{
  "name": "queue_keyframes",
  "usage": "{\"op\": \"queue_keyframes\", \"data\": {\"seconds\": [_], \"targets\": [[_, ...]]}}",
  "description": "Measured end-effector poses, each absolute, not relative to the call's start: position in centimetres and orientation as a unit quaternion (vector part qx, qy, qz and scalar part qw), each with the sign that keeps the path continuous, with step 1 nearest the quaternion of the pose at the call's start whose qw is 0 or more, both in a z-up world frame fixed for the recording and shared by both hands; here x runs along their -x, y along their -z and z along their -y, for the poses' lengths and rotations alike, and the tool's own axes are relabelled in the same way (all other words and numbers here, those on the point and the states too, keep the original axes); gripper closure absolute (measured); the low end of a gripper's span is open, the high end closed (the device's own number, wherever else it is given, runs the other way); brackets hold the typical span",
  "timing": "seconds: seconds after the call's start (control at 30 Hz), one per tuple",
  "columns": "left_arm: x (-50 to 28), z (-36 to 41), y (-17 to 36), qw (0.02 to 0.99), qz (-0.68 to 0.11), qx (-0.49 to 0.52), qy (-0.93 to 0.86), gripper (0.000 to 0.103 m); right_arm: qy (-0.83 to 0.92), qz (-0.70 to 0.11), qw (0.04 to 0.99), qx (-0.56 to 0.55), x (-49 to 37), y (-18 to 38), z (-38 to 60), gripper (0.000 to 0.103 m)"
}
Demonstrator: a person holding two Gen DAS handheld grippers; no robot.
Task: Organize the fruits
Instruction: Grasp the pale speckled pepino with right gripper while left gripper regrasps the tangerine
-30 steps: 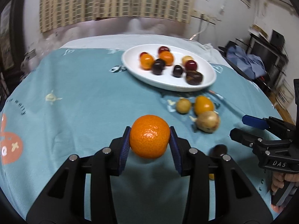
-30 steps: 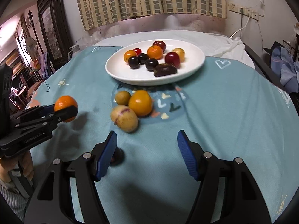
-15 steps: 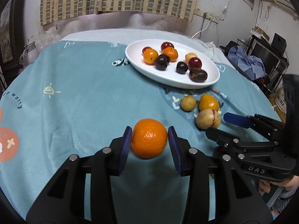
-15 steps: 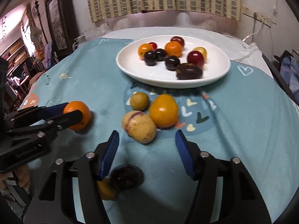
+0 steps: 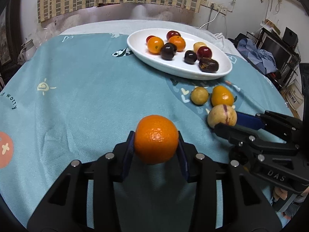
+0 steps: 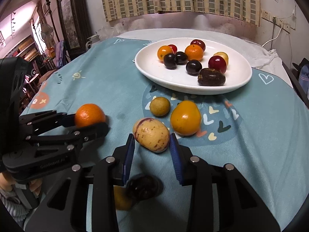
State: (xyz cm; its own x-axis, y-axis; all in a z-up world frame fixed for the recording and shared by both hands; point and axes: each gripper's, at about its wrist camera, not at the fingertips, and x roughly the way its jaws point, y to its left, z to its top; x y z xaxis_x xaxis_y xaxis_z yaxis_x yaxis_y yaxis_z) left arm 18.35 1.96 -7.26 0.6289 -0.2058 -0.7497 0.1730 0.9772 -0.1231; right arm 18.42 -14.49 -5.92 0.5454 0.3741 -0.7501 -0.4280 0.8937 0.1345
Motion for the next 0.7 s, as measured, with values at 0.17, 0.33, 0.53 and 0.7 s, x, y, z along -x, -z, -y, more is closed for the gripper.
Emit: {"op": "queue_keyframes", "data": {"seconds": [0.17, 0.33, 0.53, 0.7], "targets": [[-17.6, -1.2, 6.5, 0.912, -0.396, 0.004, 0.108, 0.063, -0.235, -0.408, 0.882, 0.017, -17.0, 5.0, 15.6, 0.066], [-17.3, -1.3, 4.5, 0.923, -0.369, 0.017, 0.109, 0.069, -0.228, -0.379, 0.897, 0.000, -16.2, 2.9, 17.3, 0.066], [-21.2, 0.6, 1.2, 0.926, -0.360, -0.009, 0.114, 0.069, -0.195, -0.348, 0.917, -0.010, -19.4, -1.0, 19.6, 0.066], [-20.4, 0.1, 1.6, 0.921, -0.366, -0.012, 0.131, 0.038, -0.192, -0.351, 0.916, -0.036, -21.0, -0.3, 21.2, 0.066]]}}
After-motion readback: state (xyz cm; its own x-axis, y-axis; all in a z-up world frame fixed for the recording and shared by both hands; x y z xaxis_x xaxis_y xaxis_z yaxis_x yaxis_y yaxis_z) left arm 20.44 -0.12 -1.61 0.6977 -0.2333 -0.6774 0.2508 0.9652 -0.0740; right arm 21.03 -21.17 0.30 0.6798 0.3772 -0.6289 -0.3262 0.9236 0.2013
